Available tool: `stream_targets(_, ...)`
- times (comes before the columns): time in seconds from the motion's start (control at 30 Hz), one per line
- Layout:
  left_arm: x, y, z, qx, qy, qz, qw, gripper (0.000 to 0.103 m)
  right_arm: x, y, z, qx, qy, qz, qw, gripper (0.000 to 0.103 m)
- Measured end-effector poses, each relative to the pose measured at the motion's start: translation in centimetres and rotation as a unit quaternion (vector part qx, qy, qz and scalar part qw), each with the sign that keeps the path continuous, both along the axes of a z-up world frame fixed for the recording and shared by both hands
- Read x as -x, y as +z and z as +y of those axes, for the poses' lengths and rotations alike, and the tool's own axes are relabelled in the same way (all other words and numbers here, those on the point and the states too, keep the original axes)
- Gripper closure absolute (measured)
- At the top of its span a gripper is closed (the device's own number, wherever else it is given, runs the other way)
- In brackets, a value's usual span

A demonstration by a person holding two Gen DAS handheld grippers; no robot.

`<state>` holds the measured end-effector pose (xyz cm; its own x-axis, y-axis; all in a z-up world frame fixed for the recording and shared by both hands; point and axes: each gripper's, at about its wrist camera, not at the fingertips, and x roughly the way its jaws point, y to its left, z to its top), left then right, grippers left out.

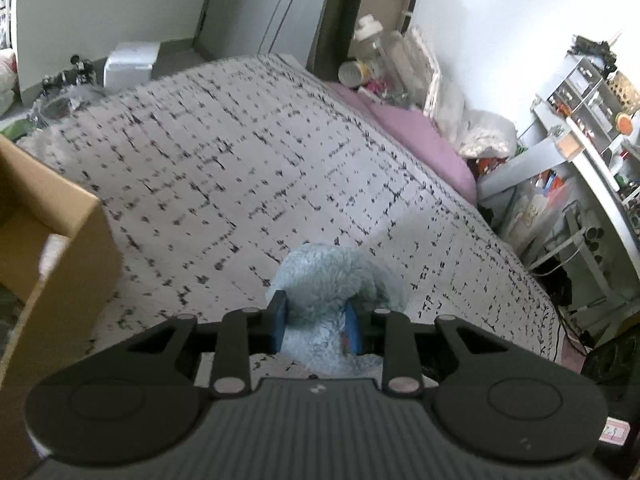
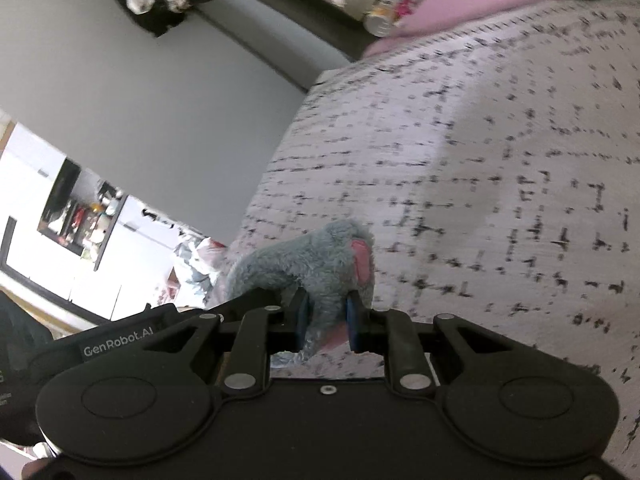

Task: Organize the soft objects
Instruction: 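Carry the fluffy plush with both tools to the box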

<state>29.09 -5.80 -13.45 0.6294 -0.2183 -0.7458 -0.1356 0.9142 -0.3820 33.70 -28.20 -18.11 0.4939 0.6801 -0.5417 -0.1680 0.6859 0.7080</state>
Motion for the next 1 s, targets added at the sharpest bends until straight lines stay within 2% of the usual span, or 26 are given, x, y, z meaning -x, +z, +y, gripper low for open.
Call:
stream_targets(0.27,2.8,2.9,2.4,-0.003,0.026,-0.016,0.9995,0.074,2.0,2.5,2.5,-0.01,0.018,-0.03,0.999,0.084)
stream_targets(0.43,4.4,4.6,3.8,-0.018,0.041,-0.026,0.9986,0.074,3.4,4.1,4.7,-0.007,0.028,-0.029,0.999,0.084)
stream_targets(0.57,5.5,5.3,5.5,-0.006,0.055,-0.028,0.9981,0.074,4.0,5.3,6.2,0.0,0.032,-0.028,0.999,0.084)
stream_targets(1.0,9.7,7.8,10.5,0.023,0.091,-0.059,0.9938,0.074,6.6,9.4,11.3,0.039,0.073,-0.066,0.994,0.084)
